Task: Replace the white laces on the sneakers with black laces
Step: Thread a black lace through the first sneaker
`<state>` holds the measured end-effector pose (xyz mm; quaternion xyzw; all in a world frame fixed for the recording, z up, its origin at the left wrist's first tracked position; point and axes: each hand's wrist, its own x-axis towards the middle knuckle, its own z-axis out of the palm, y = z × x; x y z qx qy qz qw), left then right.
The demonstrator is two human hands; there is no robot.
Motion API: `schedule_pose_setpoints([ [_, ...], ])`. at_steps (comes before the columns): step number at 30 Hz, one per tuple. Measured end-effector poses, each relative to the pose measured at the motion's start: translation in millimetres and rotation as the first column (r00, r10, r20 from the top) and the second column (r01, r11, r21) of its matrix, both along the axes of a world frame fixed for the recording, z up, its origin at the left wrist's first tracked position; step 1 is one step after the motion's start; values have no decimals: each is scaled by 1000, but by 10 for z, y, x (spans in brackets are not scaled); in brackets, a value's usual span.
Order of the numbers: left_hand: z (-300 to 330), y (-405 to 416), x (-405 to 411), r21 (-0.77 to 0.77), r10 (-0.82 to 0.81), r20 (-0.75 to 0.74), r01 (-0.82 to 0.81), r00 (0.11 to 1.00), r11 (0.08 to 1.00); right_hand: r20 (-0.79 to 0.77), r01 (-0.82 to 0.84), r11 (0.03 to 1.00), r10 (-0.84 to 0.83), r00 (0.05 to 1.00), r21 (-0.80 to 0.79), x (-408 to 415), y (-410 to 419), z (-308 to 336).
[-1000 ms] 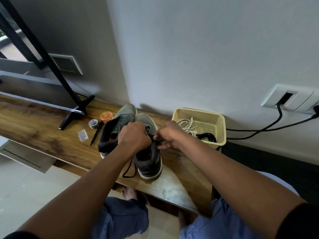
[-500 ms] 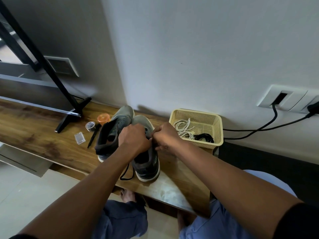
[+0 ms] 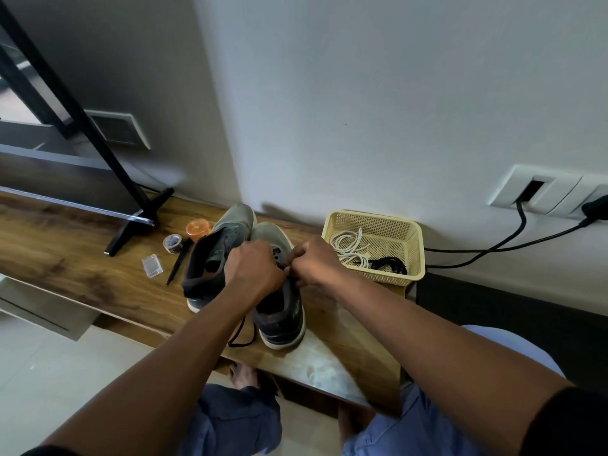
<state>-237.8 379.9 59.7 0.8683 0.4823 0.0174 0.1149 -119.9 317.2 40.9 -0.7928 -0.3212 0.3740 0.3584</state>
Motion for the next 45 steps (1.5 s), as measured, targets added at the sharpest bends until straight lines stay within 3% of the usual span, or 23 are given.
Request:
schedule_pose_setpoints([
  [6,28,-9,26,-5,11,5,-11,1000,1000,-36,74,997,-74,997,13,9,10,-23],
  [12,32,92,-7,-150,13,23,-10,1000,989,-222,141,990,-135,966,11,13,36,-73],
  [16,23,139,-43,-212,25,57,-12,998,977,-251,118,993,-108,962,24,15,49,-102],
  [26,109,140,-61,-117,-33,-43,28,999,993,-267,140,990,-131,955,14,-15,27,-60],
  [33,61,124,-86,-69,-17,-1,17,1000,997,-301,155,988,-142,943,19,-11,30,-66],
  [45,57,149,-76,-192,-15,30,21,999,981,-347,110,994,-96,933,23,-3,-7,-40],
])
